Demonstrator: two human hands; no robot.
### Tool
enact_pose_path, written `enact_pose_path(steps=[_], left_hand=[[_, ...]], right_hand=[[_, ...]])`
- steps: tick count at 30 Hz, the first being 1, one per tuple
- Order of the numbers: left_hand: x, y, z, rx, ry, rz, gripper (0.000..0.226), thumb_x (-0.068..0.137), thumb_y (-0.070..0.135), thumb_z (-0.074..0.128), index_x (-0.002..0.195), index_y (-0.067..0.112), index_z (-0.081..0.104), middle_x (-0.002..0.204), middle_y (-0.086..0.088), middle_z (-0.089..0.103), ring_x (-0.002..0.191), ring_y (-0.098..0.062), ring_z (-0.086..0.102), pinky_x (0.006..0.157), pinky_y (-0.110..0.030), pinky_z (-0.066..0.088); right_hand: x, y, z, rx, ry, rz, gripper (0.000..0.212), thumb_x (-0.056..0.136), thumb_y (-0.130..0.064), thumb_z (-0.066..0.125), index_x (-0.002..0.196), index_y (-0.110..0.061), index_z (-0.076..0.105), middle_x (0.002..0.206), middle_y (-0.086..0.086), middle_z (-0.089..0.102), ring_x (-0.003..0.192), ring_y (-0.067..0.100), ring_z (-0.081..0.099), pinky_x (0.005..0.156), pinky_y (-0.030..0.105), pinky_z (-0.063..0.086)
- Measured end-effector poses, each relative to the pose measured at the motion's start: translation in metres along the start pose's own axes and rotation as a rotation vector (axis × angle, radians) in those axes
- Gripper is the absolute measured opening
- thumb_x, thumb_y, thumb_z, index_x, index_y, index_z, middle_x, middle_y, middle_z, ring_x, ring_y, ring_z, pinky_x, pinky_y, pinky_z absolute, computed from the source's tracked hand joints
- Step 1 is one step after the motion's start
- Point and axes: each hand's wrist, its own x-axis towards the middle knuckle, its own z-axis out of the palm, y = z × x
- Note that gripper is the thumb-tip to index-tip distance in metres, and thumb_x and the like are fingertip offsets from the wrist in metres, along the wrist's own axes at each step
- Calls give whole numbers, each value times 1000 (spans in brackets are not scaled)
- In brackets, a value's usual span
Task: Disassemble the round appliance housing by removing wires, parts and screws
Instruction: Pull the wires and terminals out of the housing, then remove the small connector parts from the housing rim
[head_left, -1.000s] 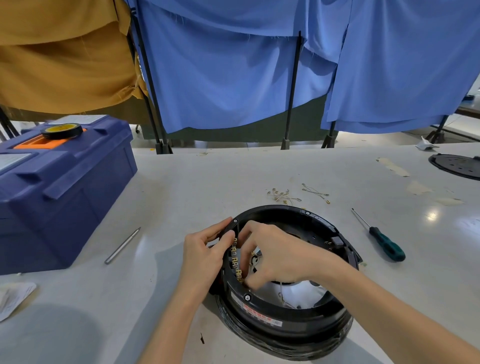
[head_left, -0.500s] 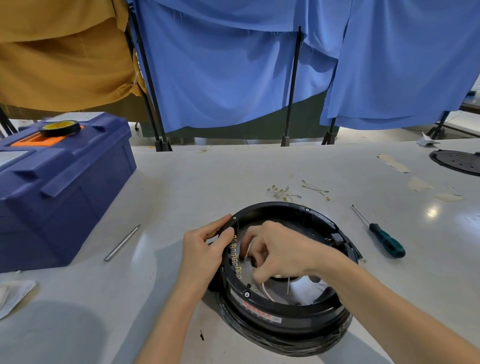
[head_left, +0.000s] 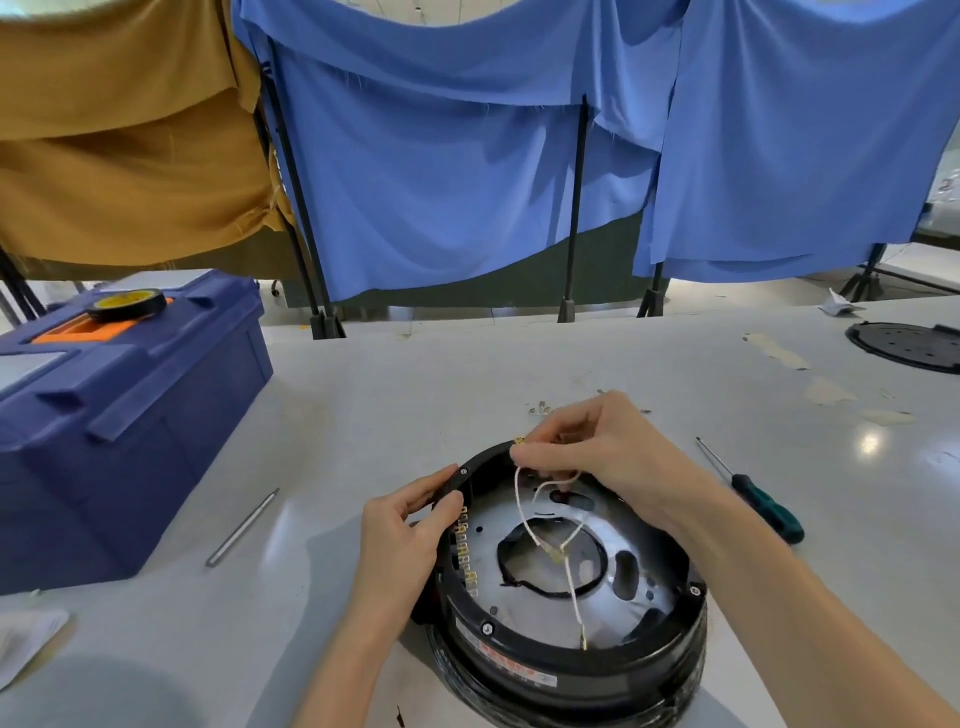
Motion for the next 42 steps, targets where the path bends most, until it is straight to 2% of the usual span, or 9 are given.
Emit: enact_pose_path(steps=[5, 10, 14, 20, 29, 31, 33, 35, 42], left_hand=[[5, 8, -2, 58, -23, -9, 27, 79, 7, 73, 99, 25, 76, 97, 6, 75, 97, -10, 69, 94, -40, 53], [17, 18, 7, 211, -45, 43, 30, 78, 23, 76, 107, 30, 72, 100, 17, 71, 93, 11, 63, 78, -7, 45], [21, 14, 13, 205, -71, 19, 33, 80, 8, 71, 107, 28, 73, 103, 14, 72, 101, 1, 64, 94, -24, 49], [27, 3, 11, 186, -86, 26, 38, 80, 4, 69, 101, 35, 75, 97, 23, 72, 94, 12, 63, 74, -3, 47], [25, 3, 10, 165, -85, 19, 39, 80, 5, 67, 102, 36, 74, 100, 25, 71, 100, 9, 63, 86, -15, 48], [25, 2, 10, 161, -87, 21, 38, 79, 5, 67, 101, 36, 75, 100, 25, 71, 98, 10, 63, 79, -8, 48], [25, 3, 10, 153, -87, 19, 38, 79, 5, 68, 101, 36, 75, 99, 24, 71, 97, 11, 63, 75, -4, 46], [25, 3, 10, 149, -87, 14, 39, 79, 5, 68, 100, 36, 75, 99, 23, 72, 96, 10, 64, 74, -4, 47], [22, 9, 11, 182, -77, -4, 40, 78, 5, 68, 101, 36, 74, 98, 23, 72, 100, 6, 64, 89, -19, 49]], right_hand=[[12, -2, -20, 243, 203, -12, 25, 76, -22, 75, 84, 2, 75, 79, 18, 71, 62, 16, 59, 55, 21, 48], [40, 11, -52, 465, 447, 46, 15, 92, 3, 56, 91, 3, 70, 89, 19, 70, 77, 25, 67, 65, 26, 56], [67, 33, -67, 500, 596, 210, 15, 90, 16, 50, 94, 10, 63, 97, 26, 64, 85, 38, 68, 71, 35, 58], [108, 66, -58, 383, 607, 358, 17, 88, 22, 49, 102, 17, 58, 93, 32, 60, 75, 40, 64, 73, 39, 57], [132, 88, -58, -184, 356, 409, 31, 96, -2, 48, 122, 12, 58, 113, 22, 63, 85, 22, 56, 61, 21, 40], [133, 90, -58, -256, 345, 394, 32, 98, -2, 44, 123, 15, 54, 132, 26, 56, 108, 32, 59, 82, 23, 44], [131, 91, -58, -387, 305, 379, 37, 98, -1, 37, 131, 2, 55, 140, 17, 52, 132, 33, 43, 106, 33, 38], [127, 88, -61, -530, 292, 333, 43, 98, 0, 33, 133, -9, 56, 139, 13, 53, 136, 32, 38, 111, 38, 34], [93, 65, -77, -373, 403, 219, 29, 99, -6, 41, 115, -6, 65, 82, 8, 73, 75, 20, 62, 61, 24, 44]])
